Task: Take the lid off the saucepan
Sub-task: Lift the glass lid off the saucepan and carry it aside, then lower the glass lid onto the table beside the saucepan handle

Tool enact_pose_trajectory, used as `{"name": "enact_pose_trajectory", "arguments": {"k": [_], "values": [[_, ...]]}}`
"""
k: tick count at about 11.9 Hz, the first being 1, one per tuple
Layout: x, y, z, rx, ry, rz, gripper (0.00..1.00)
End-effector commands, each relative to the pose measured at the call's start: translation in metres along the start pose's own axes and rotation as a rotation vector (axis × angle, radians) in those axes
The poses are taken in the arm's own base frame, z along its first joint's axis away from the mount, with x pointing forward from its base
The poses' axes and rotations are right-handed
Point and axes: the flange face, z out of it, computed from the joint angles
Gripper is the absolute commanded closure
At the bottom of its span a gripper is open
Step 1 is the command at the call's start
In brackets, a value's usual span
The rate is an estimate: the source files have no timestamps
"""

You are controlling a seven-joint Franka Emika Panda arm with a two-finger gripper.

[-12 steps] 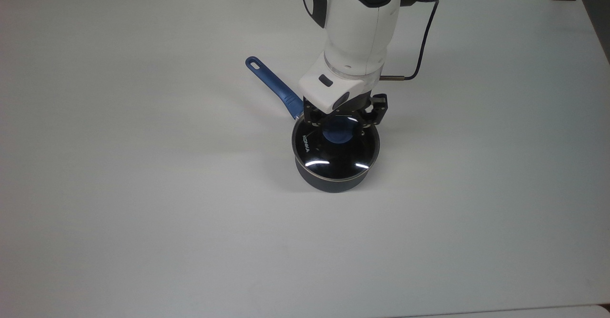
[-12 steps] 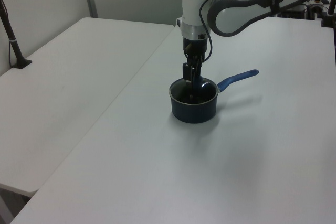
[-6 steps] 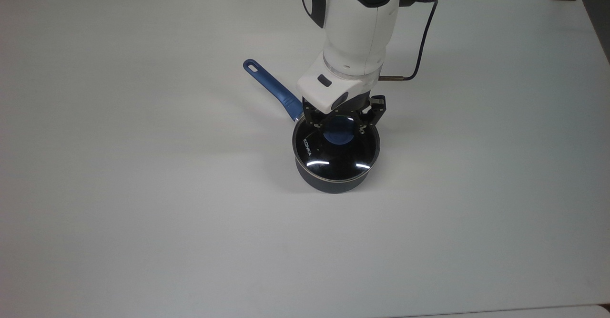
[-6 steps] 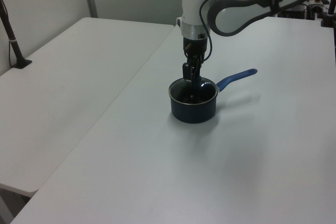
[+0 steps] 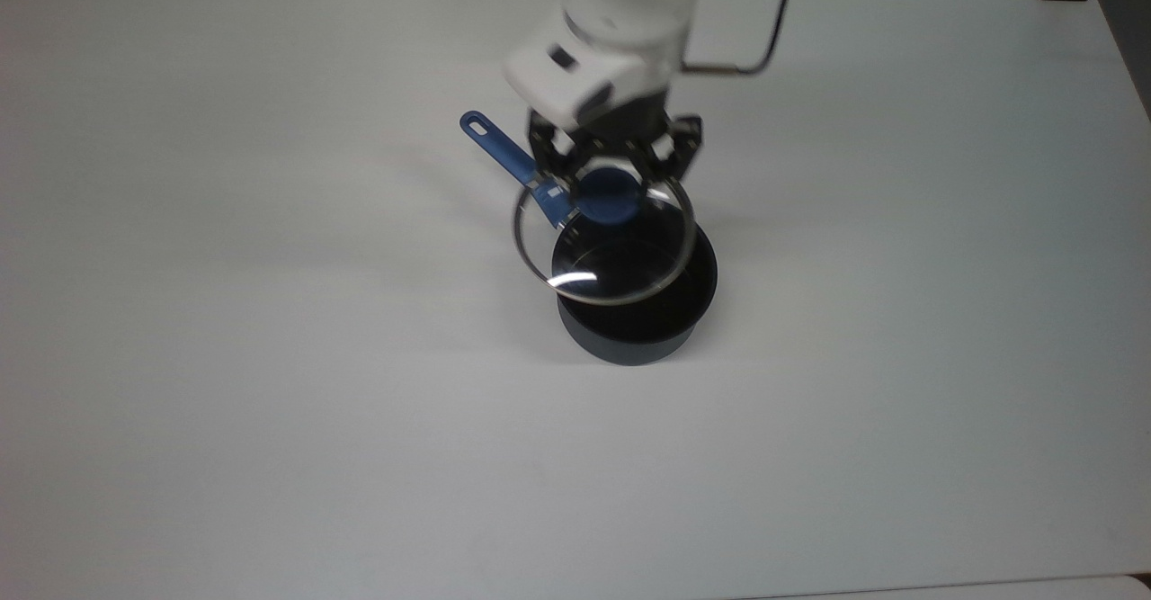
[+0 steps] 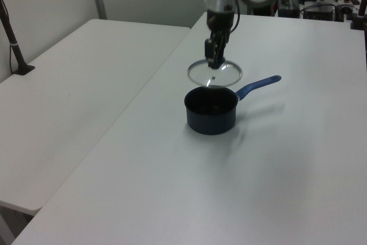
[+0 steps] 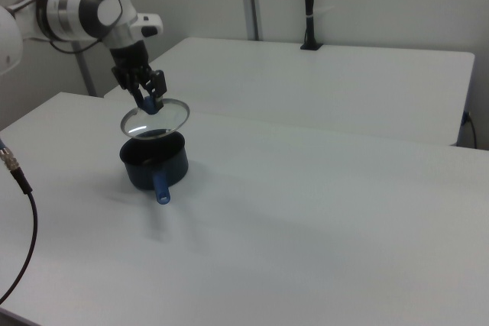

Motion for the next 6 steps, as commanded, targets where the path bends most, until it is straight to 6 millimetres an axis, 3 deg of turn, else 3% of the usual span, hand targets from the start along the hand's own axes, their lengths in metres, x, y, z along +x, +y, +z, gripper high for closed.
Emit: {"name": "enact_pose_trajectory", "arguments": {"k": [1, 4, 6], "values": [[-0.011, 0.070, -0.027, -0.002, -0.039, -0.003, 0.71], [-0.008, 0.171, 0.007, -0.023, -0.086, -0.021, 0.71], [-0.015, 0.223, 0.030, -0.045, -0.079, -0.034, 0.71]]}}
